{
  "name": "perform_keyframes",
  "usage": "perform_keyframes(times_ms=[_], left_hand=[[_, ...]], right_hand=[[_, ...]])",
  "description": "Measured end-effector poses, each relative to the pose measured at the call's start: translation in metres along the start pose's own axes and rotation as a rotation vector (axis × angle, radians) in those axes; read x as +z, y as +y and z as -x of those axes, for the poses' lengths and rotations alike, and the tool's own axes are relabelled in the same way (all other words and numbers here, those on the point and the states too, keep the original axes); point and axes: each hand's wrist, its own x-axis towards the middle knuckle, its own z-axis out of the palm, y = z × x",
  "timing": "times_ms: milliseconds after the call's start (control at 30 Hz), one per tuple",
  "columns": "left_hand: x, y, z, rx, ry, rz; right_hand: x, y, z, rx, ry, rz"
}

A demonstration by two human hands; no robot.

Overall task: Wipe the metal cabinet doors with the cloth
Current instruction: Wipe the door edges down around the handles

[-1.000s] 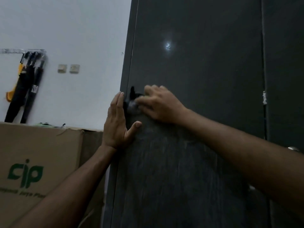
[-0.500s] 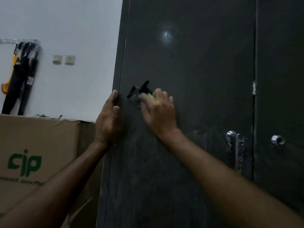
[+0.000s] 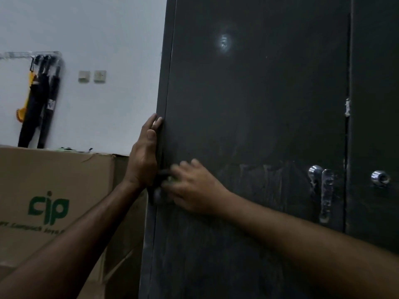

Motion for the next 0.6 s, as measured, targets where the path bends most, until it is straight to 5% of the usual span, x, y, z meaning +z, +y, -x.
perform_keyframes(times_ms=[100, 200, 267, 400, 467, 600], left_hand=[[0.0, 0.002, 0.003, 0.01, 0.0, -0.033], [0.002, 0.001, 0.005, 0.001, -0.003, -0.059], [0.005, -0.001, 0.006, 0.01, 0.016, -0.092], [0.012, -0.004, 0.012, 0.055, 0.006, -0.195], [0.013, -0.008, 0.017, 0.08, -0.041, -0.302], [0.012, -0.02, 0.022, 0.12, -0.131, -0.507]], right_hand=[[-0.018, 0.039, 0.005, -0.047, -0.063, 0.093], [-0.039, 0.076, -0.032, 0.509, 0.219, 0.114], [-0.031, 0.058, -0.042, 0.614, 0.277, 0.059], [-0.012, 0.016, 0.011, -0.111, -0.069, -0.005], [-0.032, 0.052, 0.029, -0.18, -0.082, 0.066], [-0.081, 0.13, 0.034, 0.631, 0.321, 0.154]])
